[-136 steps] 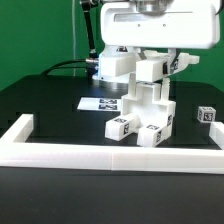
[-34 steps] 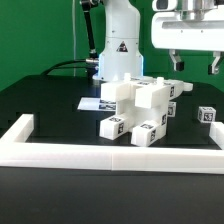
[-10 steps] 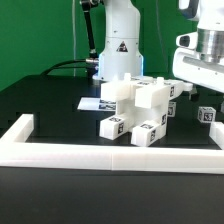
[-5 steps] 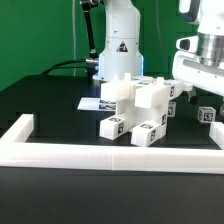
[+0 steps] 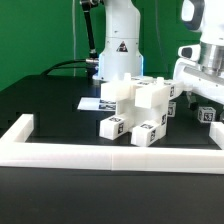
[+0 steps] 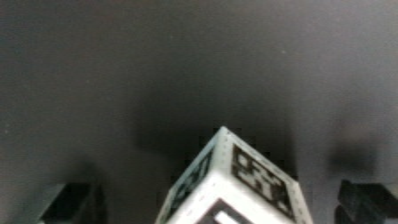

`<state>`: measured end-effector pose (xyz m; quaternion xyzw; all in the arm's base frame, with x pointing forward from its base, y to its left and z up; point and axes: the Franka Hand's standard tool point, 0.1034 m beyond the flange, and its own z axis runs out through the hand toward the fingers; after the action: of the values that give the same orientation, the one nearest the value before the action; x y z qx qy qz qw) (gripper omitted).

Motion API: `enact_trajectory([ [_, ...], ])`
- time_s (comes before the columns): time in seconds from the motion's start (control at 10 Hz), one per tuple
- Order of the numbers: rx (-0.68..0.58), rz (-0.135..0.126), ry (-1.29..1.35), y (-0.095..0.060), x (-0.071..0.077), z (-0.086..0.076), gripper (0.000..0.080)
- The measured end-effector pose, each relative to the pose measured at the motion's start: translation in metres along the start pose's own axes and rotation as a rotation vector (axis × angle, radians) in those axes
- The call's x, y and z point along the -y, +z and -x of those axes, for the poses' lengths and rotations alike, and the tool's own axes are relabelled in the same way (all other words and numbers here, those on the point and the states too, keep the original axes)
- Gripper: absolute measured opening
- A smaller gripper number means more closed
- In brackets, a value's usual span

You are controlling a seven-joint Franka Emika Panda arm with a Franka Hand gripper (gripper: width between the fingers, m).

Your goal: Assemble chair

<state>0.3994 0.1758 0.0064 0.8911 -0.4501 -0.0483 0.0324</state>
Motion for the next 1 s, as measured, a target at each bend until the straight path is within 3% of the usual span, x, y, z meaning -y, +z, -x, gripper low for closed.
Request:
enact_trajectory([
  [0.2, 0.000, 0.001, -0.002, 0.0003, -0.0001, 0.0003, 0.0623],
  [0.3, 0.000, 0.001, -0.002, 0.0003, -0.0001, 0.0003, 0.0452],
  [0.4, 0.000, 0.001, -0.002, 0.0003, -0.0001, 0.0003, 0.0452],
  [0.7, 0.000, 0.001, -0.002, 0.0003, -0.0002, 0.0003, 0.0075],
  [1.0, 0.000, 0.001, -0.002, 0.0003, -0.0002, 0.0003, 0.0005],
])
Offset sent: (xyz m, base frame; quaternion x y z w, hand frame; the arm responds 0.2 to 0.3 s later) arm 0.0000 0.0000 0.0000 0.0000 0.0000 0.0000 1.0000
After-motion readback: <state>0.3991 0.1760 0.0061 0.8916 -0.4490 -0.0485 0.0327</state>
